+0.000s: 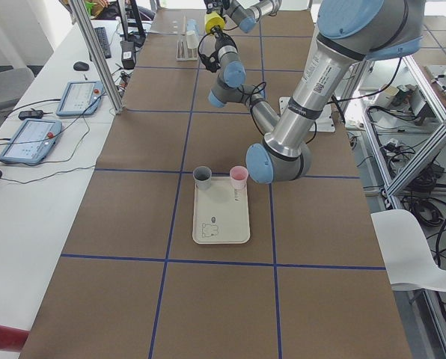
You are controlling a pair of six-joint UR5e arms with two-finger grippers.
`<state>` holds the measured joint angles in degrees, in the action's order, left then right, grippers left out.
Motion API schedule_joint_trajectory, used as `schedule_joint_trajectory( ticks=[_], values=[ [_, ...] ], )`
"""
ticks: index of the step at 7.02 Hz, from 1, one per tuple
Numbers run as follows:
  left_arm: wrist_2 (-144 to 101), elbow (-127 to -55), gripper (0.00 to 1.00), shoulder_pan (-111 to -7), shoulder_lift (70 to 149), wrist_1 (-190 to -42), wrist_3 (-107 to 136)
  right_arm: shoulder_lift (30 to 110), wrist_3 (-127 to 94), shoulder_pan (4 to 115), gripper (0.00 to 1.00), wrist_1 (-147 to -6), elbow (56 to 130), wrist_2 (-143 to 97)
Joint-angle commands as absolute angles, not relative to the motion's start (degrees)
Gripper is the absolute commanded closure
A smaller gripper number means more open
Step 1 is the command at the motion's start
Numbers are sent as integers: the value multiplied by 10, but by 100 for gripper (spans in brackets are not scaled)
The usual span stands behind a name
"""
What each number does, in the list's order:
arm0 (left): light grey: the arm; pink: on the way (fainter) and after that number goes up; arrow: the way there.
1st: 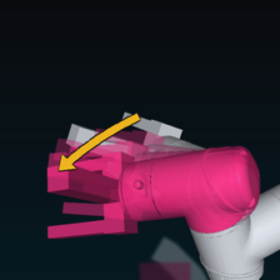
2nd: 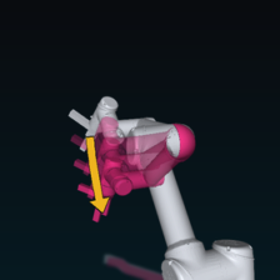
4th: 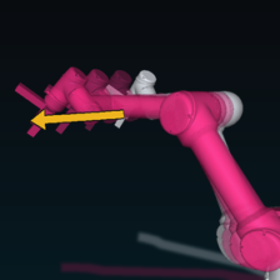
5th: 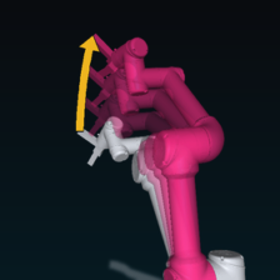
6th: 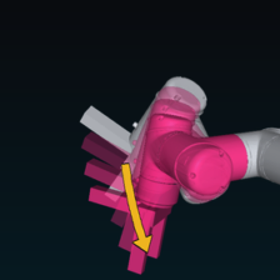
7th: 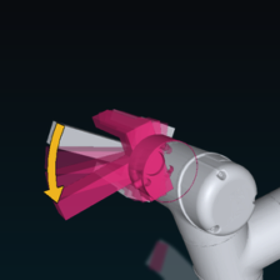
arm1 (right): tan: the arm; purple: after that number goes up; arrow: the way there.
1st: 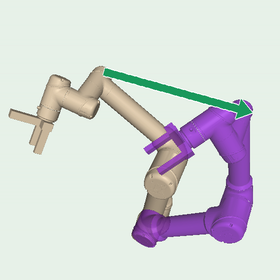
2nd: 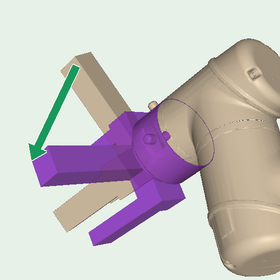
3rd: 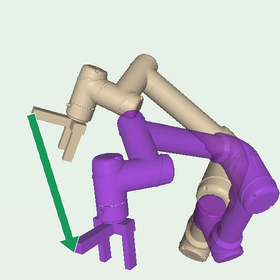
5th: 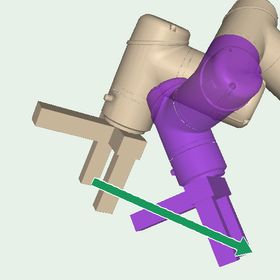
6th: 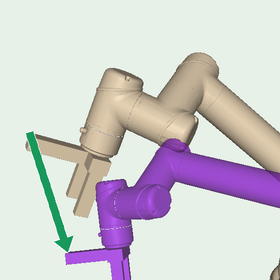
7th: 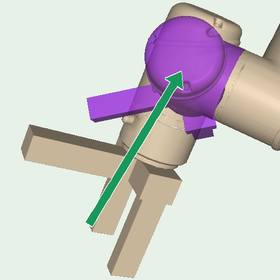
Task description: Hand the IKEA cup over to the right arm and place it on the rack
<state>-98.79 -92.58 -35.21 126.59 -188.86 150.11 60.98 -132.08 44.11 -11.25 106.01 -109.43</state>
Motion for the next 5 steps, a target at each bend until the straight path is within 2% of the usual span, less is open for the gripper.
schedule_joint_trajectory(
  ticks=[1, 2, 5],
  values=[
    [-988, -926, 8, -352, 1265, -1888, 1502, 610, -1319, 439, 100, -112, 1061, -1095],
    [-988, -930, 6, -352, 1263, -1888, 1501, 611, -1318, 438, 100, -112, 1061, -1095],
    [-991, -934, 11, -357, 1240, -1887, 1498, 639, -1322, 444, 100, -112, 1094, -1094]
  ],
)
